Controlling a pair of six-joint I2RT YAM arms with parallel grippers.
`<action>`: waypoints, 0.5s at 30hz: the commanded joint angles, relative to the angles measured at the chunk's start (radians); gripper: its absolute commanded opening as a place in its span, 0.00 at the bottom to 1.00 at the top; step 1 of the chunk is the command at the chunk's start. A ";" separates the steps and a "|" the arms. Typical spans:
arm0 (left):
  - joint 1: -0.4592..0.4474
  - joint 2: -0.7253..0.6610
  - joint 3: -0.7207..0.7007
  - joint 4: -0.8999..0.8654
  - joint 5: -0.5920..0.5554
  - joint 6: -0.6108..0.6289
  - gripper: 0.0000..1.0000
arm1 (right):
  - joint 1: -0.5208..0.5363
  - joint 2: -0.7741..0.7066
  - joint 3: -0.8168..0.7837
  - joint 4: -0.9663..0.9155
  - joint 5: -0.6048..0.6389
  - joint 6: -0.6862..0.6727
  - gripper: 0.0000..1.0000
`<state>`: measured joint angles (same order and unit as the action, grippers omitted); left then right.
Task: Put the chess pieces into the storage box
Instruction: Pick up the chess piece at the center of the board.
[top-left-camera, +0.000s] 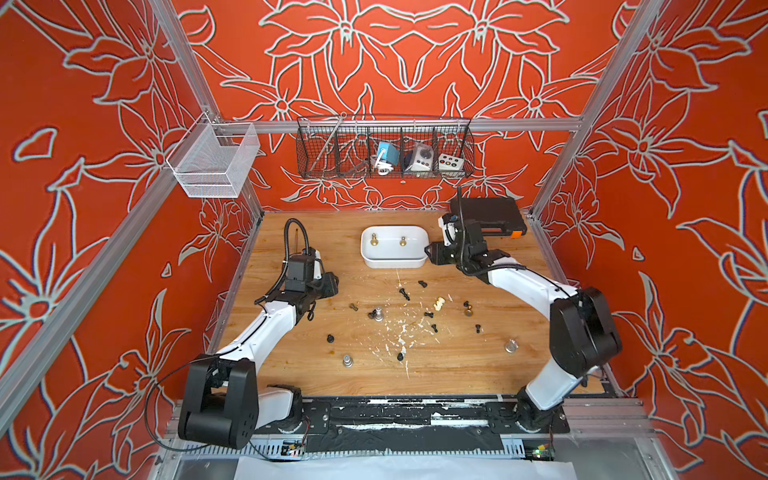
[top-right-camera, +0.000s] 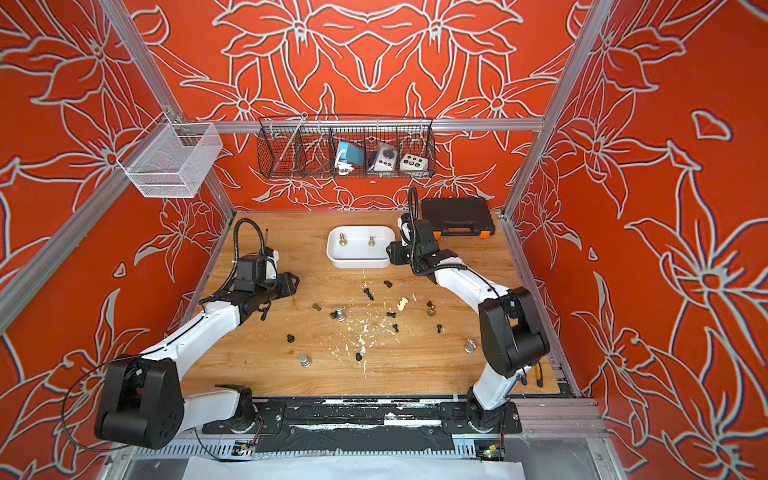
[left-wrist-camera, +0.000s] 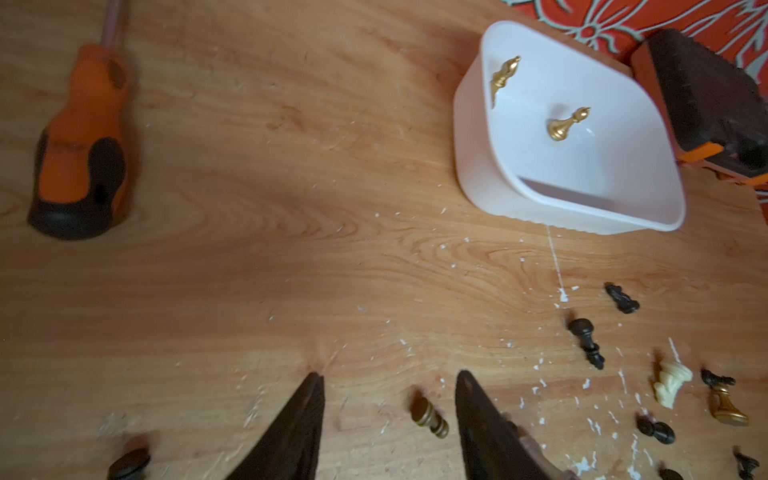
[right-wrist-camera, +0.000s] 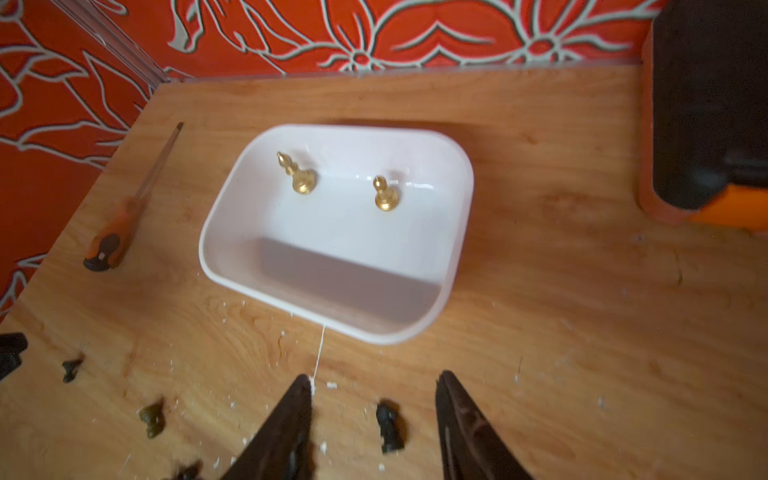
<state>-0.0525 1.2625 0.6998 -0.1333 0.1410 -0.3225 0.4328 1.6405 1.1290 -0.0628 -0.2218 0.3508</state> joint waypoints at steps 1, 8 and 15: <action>0.033 -0.005 -0.027 -0.049 -0.043 -0.087 0.54 | 0.006 -0.073 -0.088 -0.052 -0.021 0.016 0.51; 0.102 0.018 -0.072 -0.072 -0.084 -0.162 0.57 | 0.006 -0.192 -0.204 -0.102 0.020 -0.007 0.51; 0.137 0.065 -0.084 -0.089 -0.089 -0.194 0.59 | 0.005 -0.248 -0.242 -0.127 0.065 -0.006 0.51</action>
<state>0.0772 1.3193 0.6197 -0.1989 0.0795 -0.4816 0.4328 1.4212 0.9104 -0.1650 -0.1982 0.3492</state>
